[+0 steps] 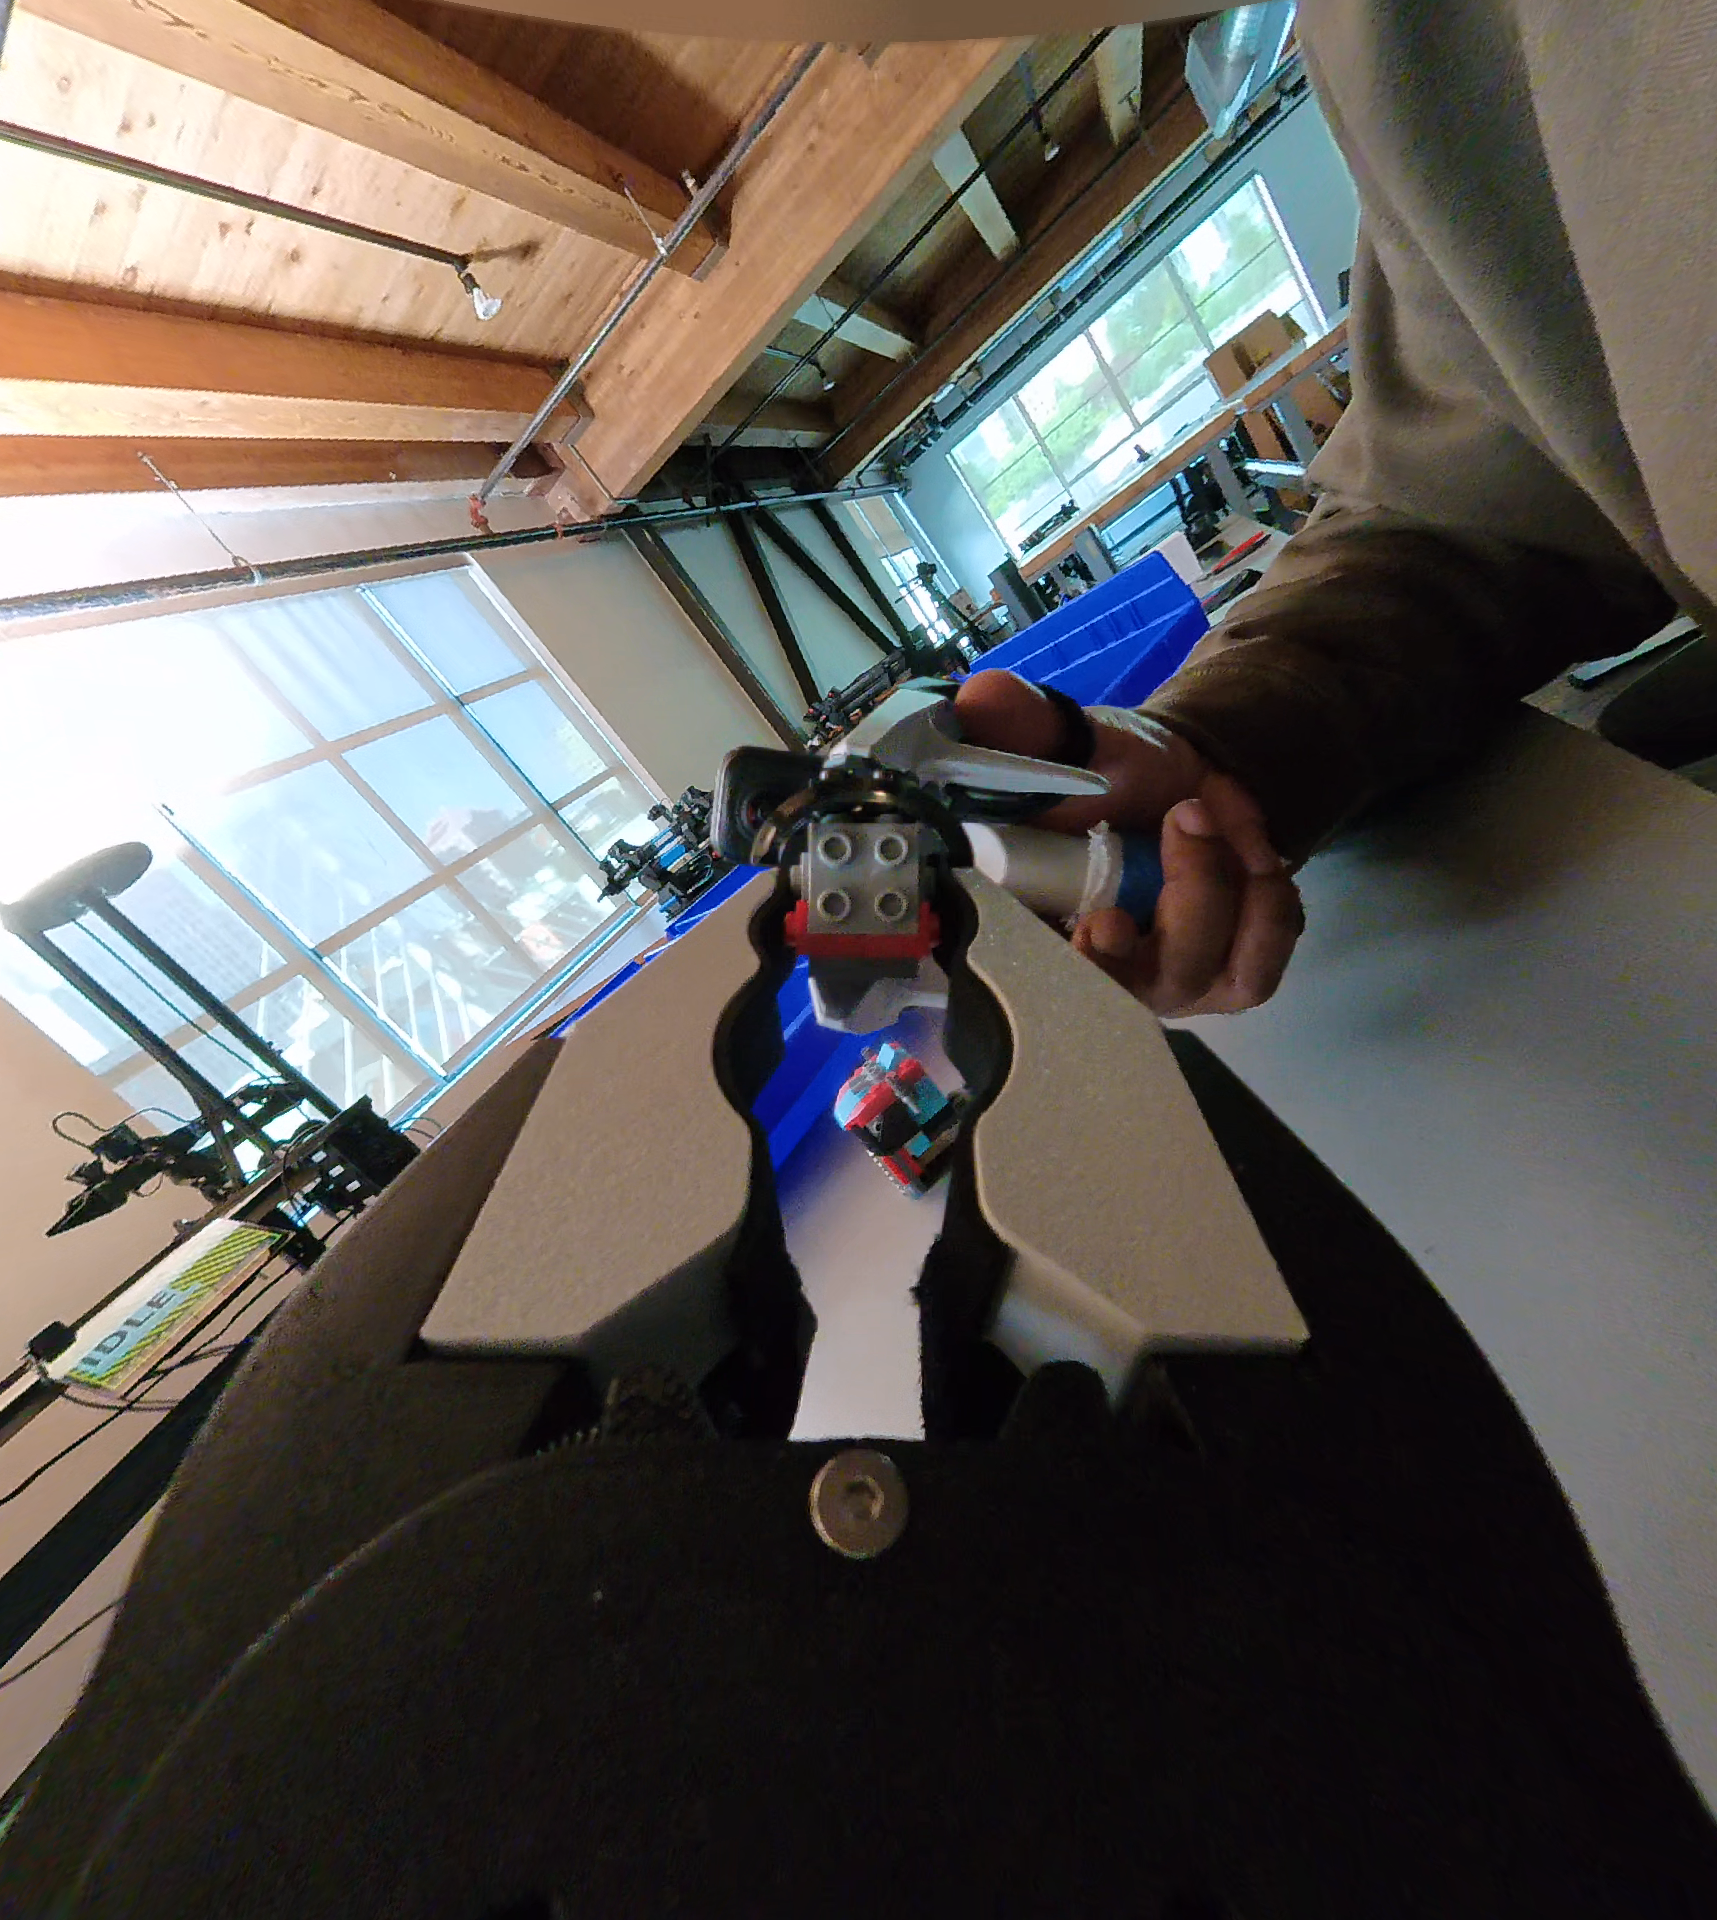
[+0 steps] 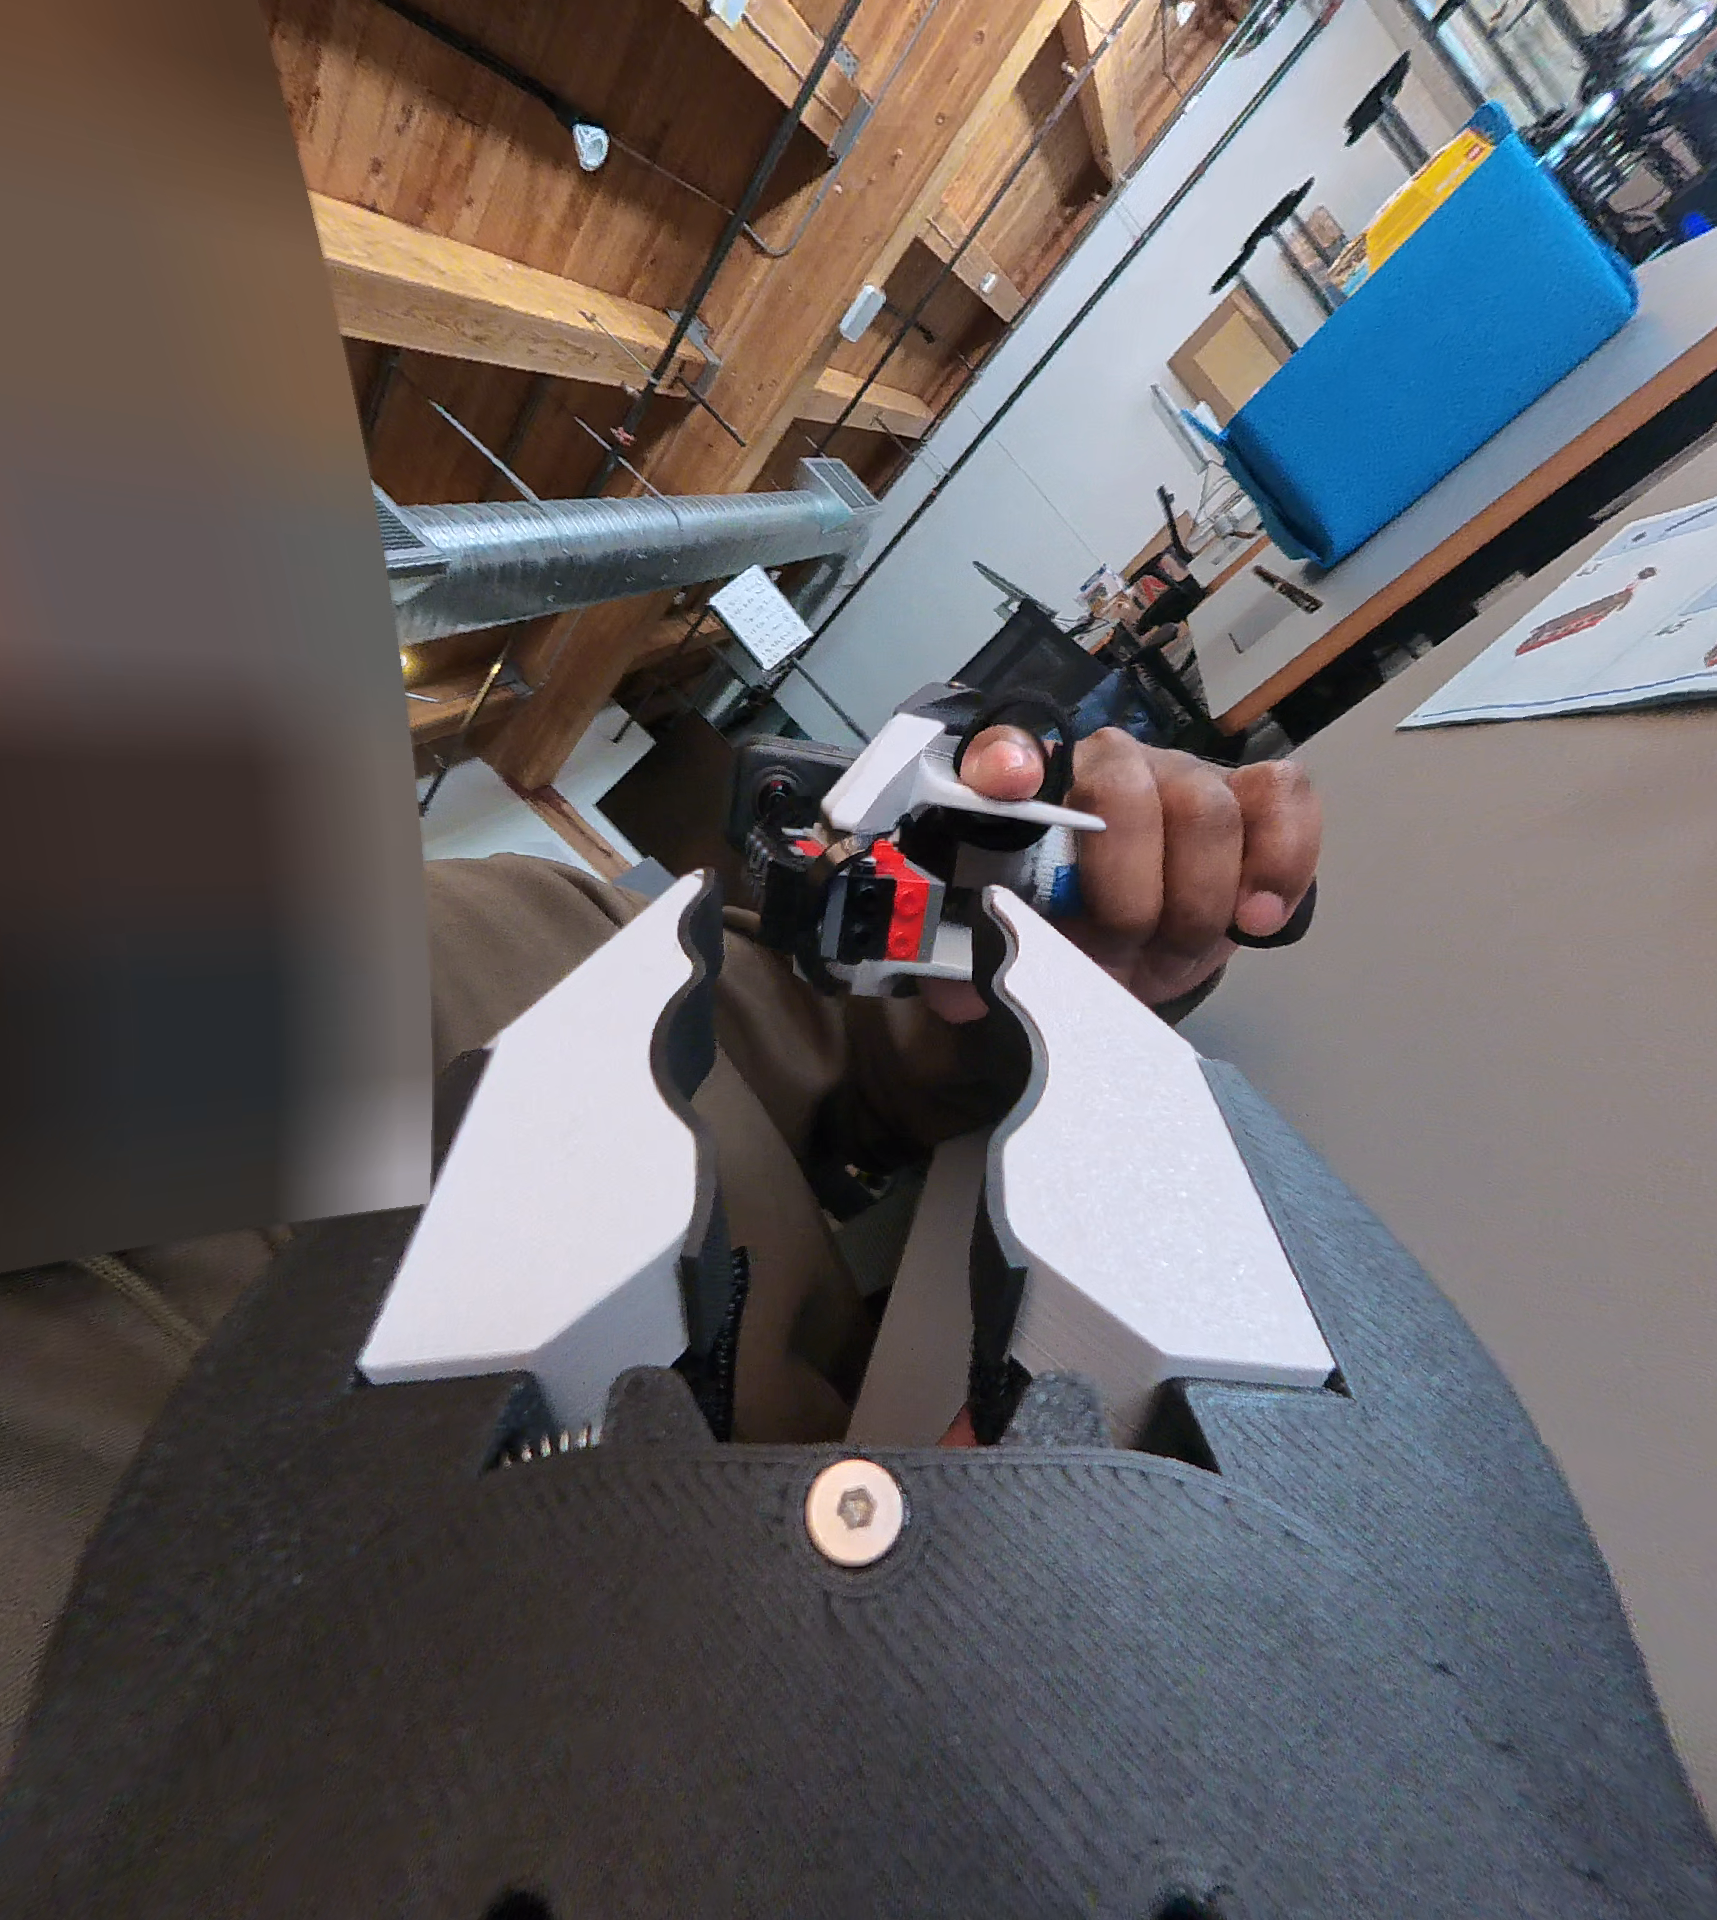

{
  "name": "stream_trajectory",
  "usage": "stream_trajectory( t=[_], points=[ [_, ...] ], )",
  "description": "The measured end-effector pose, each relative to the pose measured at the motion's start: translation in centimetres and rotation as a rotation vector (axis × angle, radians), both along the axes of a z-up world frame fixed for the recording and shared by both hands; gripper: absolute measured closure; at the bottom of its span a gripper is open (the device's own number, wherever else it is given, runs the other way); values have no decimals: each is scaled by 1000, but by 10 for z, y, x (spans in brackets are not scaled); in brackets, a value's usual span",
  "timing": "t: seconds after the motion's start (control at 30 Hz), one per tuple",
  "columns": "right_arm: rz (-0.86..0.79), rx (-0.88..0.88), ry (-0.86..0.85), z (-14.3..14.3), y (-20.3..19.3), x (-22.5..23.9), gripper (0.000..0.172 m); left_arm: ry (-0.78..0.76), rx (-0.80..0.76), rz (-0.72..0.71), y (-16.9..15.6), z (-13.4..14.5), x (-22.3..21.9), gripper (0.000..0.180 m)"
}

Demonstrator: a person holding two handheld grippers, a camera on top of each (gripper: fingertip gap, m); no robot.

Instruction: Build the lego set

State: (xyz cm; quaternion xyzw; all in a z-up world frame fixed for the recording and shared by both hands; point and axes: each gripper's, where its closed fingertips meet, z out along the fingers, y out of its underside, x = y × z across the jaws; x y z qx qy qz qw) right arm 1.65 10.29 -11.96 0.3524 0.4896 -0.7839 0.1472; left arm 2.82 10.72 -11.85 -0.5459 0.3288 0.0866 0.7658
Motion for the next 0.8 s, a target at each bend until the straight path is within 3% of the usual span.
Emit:
stream_trajectory(
  t=[0.1, 0.2, 0.47, 0.57, 0.7, 0.8],
  points=[
    [32, 4, 0, -2, -6, 4, 124, 8, -2, -11, 0, -1, 4, 154],
    [30, 18, 14, -2, -8, 6, 135, 2, -5, -21, 0, -1, 4, 154],
    [-67, 50, 42, -3, 1, -3, 135, -65, -56, 4, 7, -6, -6, 153],
    [-130, 88, 83, -2, 7, -7, 136, -129, -120, 3, 13, -11, -12, 142],
    [-241, 179, 173, -1, 17, -13, 136, -259, -272, -82, 18, -23, -11, 113],
    [-321, 296, 274, -3, 21, -15, 136, -389, -350, -144, 20, -23, -12, 106]
  ],
)
